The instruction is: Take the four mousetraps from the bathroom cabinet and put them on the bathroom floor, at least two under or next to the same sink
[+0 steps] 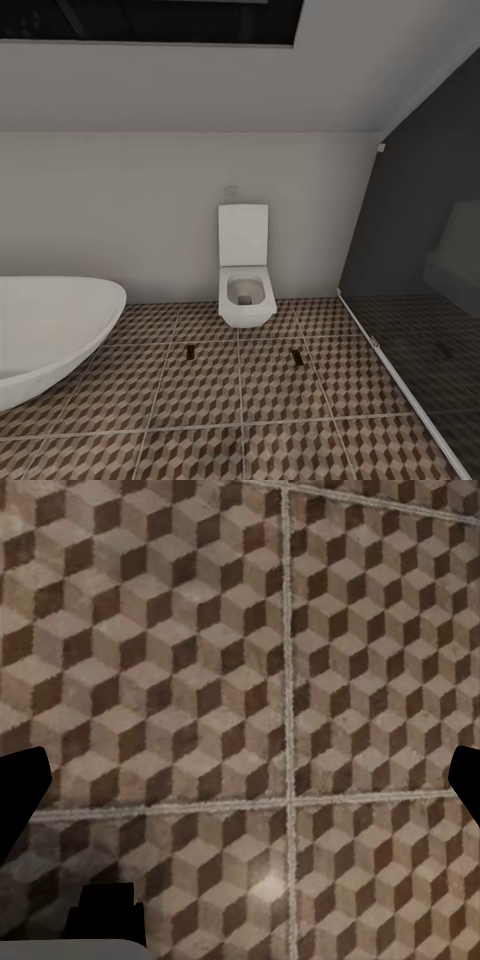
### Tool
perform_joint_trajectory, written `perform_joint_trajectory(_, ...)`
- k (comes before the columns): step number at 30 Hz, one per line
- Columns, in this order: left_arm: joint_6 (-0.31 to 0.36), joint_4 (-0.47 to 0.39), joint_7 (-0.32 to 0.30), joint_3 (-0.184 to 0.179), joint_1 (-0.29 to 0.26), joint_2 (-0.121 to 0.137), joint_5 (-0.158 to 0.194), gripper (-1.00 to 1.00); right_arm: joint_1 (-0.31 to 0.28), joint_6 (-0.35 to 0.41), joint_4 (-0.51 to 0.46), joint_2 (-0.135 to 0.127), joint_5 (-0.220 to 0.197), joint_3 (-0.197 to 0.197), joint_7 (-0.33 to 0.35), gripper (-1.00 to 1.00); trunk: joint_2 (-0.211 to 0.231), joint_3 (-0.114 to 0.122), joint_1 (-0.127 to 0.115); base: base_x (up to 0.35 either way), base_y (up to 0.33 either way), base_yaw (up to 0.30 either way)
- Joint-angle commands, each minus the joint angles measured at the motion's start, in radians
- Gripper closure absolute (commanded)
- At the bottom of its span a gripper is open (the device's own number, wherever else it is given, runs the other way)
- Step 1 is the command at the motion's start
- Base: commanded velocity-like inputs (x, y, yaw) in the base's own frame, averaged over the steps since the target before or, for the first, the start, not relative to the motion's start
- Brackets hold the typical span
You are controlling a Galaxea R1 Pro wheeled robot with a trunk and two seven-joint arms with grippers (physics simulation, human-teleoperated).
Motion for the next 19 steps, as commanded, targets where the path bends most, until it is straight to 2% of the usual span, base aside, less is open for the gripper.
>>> perform_joint_trajectory(1, -0.007, -0.005, 0.006, -0.008, -0.001, 0.001, 0.010, -1.00, -0.001, -0.005, 0.003, 0.001, -0.008, 0.008, 0.000, -1.00, -0.001, -0.001, 0.000, 0.000, 0.000, 0.000)
perform_joint_trajectory(19, -0.007, -0.005, 0.006, -0.008, -0.001, 0.002, 0.010, -1.00, -0.001, -0.005, 0.003, 0.001, -0.008, 0.008, 0.000, -1.00, -0.001, -0.001, 0.000, 0.000, 0.000, 0.000)
